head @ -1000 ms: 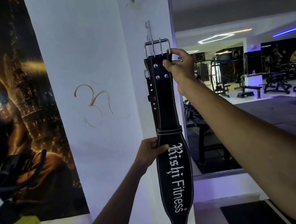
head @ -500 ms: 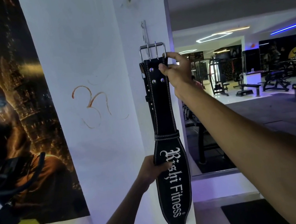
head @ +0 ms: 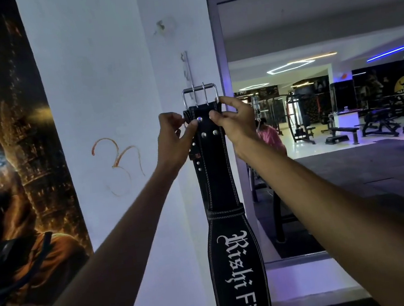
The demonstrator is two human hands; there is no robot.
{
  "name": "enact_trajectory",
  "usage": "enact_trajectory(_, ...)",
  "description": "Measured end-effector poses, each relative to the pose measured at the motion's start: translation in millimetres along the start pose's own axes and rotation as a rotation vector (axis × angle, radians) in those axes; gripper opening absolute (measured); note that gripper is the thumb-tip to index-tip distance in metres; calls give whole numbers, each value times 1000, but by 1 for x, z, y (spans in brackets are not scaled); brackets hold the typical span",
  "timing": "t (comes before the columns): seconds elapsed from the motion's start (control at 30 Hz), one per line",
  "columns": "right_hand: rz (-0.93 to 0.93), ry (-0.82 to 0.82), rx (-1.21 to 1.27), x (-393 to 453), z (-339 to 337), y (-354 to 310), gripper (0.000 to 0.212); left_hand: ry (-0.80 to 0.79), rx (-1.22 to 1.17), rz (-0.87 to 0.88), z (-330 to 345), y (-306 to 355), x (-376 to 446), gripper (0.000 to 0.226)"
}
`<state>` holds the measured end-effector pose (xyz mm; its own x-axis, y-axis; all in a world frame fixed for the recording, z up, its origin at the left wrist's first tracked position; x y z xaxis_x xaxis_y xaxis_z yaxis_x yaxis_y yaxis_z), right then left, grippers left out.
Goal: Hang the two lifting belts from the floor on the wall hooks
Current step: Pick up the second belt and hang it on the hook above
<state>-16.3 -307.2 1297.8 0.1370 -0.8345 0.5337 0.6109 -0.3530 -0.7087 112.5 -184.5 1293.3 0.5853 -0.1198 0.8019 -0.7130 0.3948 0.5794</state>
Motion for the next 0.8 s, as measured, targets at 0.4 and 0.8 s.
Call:
enact_trajectory(0.4, -393, 48, -222, 68, 9, 49, 40, 97, -16, 122, 56, -53, 38, 36)
enact_trajectory(0.8, -489, -71, -314, 162, 96, 117, 41, -21, 4, 111, 87, -148, 144, 39)
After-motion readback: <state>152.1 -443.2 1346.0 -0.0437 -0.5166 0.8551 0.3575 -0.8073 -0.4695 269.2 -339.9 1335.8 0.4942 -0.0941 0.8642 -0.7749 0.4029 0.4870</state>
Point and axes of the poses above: each hand's wrist, its own x-axis towards the middle knuckle, its own z-axis out of the palm, y = z × x, the point moved 8 cm from there along x, towards the middle knuckle, and after that the axes turned 14 degrees about y, right-handed, at the moved point
